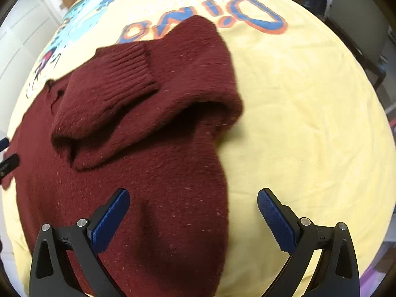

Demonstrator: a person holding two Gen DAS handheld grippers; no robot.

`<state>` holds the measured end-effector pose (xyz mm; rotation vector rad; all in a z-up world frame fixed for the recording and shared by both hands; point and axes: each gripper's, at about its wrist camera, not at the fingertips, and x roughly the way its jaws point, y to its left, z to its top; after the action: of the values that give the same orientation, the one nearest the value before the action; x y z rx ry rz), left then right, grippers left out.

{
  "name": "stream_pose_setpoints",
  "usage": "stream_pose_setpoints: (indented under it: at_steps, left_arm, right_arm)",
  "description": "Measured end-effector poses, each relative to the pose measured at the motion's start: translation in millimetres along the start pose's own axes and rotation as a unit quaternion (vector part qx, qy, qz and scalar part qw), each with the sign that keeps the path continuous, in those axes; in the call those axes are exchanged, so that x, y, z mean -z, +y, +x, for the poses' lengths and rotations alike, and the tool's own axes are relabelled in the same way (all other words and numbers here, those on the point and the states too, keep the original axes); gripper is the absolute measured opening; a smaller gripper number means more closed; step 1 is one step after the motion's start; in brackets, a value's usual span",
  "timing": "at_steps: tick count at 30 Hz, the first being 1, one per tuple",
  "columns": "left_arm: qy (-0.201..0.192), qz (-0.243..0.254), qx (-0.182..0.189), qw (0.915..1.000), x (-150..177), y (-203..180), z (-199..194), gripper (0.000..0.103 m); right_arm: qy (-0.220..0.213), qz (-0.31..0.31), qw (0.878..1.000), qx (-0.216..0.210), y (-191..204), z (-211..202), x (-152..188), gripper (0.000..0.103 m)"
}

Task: Fold small clothes
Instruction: 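Move the left tool to the cuff of the other sleeve, then grasp the cuff with the left tool and fold it across the chest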

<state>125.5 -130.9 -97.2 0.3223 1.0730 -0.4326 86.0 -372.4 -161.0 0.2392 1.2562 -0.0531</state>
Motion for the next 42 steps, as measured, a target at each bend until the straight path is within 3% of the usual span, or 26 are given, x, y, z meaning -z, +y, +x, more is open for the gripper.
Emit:
stream_pose_setpoints:
  at_steps: [6, 10, 18, 20, 21, 23, 27, 30, 35, 42]
  left_arm:
    - [0.005, 0.069, 0.033, 0.9971, -30, -51, 22, 0.102]
    - [0.027, 0.119, 0.015, 0.9924, -44, -82, 49, 0.102]
    - [0.063, 0.148, 0.007, 0.9869, -61, -110, 94, 0.102]
    - [0.077, 0.149, 0.003, 0.9859, -62, -114, 100, 0.096]
    - [0.078, 0.148, 0.004, 0.9859, -64, -116, 104, 0.087]
    - [0.08, 0.139, 0.004, 0.9871, -68, -113, 108, 0.073]
    - [0.078, 0.093, 0.003, 0.9926, -81, -87, 106, 0.016]
    - [0.064, 0.04, 0.025, 0.9969, -88, -53, 94, 0.014]
    - [0.026, -0.017, 0.021, 0.9993, -88, -1, 65, 0.013]
    - [0.008, -0.113, 0.017, 0.9934, -42, 60, 51, 0.013]
  right_arm:
    - [-0.002, 0.022, 1.0, -0.013, -16, 4, 5, 0.103]
    - [-0.003, 0.035, 0.999, -0.018, -31, 4, 8, 0.103]
    - [0.0, 0.052, 0.998, -0.026, -51, 5, 12, 0.103]
    - [0.0, 0.055, 0.998, -0.028, -54, 5, 14, 0.103]
    - [0.001, 0.056, 0.998, -0.029, -54, 6, 13, 0.103]
    - [0.003, 0.057, 0.998, -0.031, -55, 8, 14, 0.103]
    - [-0.004, 0.059, 0.998, -0.031, -56, 7, 15, 0.103]
    - [-0.018, 0.063, 0.997, -0.031, -61, -2, 16, 0.103]
    - [-0.031, 0.066, 0.997, -0.034, -59, -10, 12, 0.103]
    - [-0.031, 0.058, 0.997, -0.035, -42, -8, 5, 0.103]
